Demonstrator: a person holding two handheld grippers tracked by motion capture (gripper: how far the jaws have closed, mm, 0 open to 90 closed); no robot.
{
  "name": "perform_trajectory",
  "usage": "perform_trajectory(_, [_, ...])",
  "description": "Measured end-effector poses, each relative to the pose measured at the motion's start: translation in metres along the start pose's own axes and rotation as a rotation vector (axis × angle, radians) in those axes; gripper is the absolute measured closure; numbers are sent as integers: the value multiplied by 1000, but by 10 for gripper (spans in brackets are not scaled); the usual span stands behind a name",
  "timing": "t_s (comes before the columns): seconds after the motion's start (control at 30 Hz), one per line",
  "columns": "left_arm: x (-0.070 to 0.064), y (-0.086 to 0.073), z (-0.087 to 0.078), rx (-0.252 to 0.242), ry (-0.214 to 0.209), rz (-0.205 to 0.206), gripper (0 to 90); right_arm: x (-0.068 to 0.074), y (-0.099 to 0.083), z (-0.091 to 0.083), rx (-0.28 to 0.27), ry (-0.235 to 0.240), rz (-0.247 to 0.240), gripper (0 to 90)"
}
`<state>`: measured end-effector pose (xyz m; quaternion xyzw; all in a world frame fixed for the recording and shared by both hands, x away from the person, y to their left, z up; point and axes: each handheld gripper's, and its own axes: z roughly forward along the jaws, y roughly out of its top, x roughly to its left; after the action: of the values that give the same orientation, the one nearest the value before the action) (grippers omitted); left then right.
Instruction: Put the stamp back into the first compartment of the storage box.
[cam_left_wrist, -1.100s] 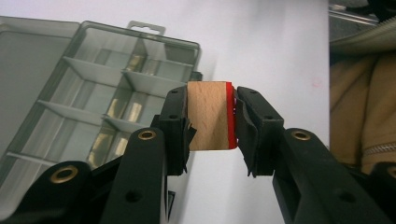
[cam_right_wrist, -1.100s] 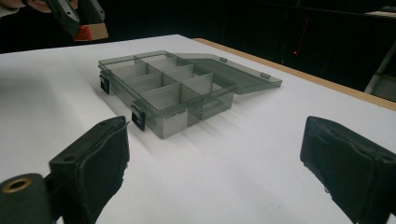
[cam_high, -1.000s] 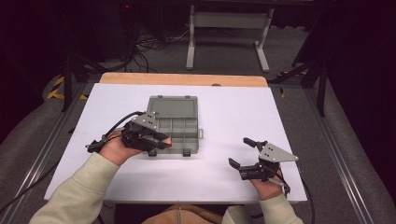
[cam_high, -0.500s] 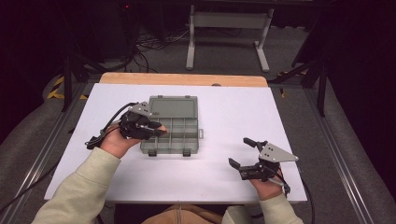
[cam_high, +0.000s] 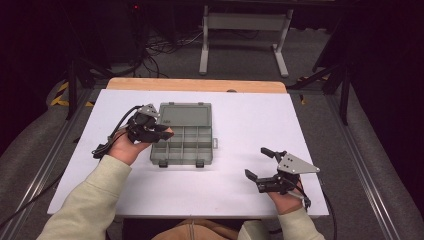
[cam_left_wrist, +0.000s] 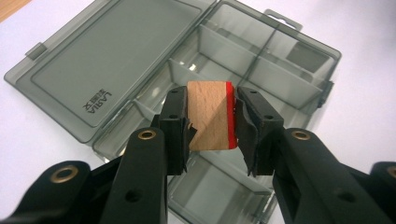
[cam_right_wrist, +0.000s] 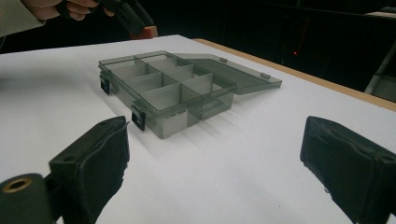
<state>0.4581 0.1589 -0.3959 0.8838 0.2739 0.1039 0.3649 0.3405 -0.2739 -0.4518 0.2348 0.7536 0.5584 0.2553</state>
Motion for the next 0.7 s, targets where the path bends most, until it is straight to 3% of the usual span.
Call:
perform_trajectory(0.27, [11,-3,3,8,40,-67,661,0,0,0,-2,2,2,85])
perform_trajectory(0.7, [23,-6,14,22,56,-143,661,-1,0,0,-3,4,4,85])
